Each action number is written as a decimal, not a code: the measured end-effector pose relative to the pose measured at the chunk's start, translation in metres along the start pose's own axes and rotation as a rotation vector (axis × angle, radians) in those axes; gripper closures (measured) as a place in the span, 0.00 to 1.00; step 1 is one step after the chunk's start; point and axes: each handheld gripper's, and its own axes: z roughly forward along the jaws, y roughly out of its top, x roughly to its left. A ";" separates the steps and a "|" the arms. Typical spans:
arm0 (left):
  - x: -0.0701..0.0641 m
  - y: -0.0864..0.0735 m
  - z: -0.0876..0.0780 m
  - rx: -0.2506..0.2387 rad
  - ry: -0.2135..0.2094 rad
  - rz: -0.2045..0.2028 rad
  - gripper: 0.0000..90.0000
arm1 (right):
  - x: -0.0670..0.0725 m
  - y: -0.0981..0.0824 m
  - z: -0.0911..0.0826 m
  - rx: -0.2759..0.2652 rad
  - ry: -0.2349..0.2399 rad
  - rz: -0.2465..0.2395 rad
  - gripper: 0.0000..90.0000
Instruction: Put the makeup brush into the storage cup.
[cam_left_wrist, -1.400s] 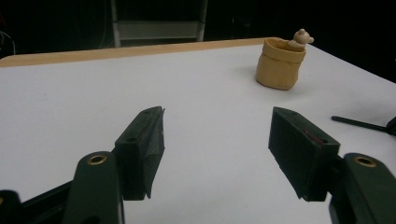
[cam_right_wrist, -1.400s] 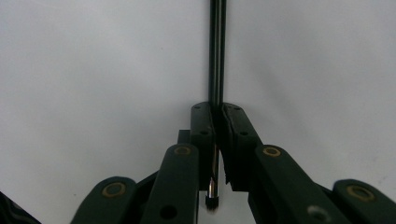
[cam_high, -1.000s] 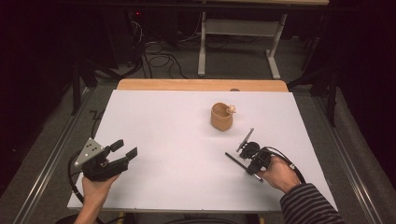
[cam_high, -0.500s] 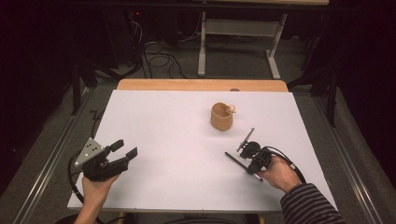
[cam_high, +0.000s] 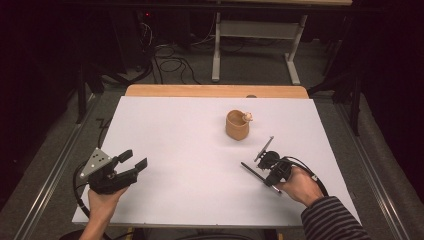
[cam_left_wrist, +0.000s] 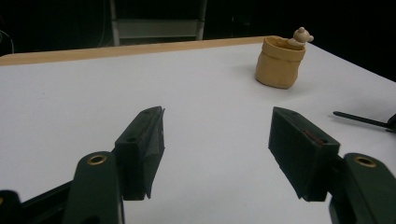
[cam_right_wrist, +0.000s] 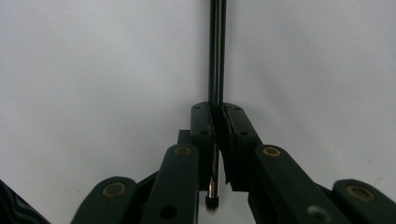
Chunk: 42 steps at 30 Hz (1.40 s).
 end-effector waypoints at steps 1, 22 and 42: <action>0.000 0.000 0.000 0.000 0.000 0.000 0.40 | 0.000 0.000 0.000 0.001 0.001 0.006 0.95; 0.000 0.000 0.001 0.004 -0.002 0.002 0.40 | -0.002 -0.001 -0.013 -0.039 -0.002 0.014 0.95; -0.001 0.000 0.001 0.010 -0.004 0.009 0.40 | -0.004 -0.004 -0.023 -0.095 -0.007 0.029 0.95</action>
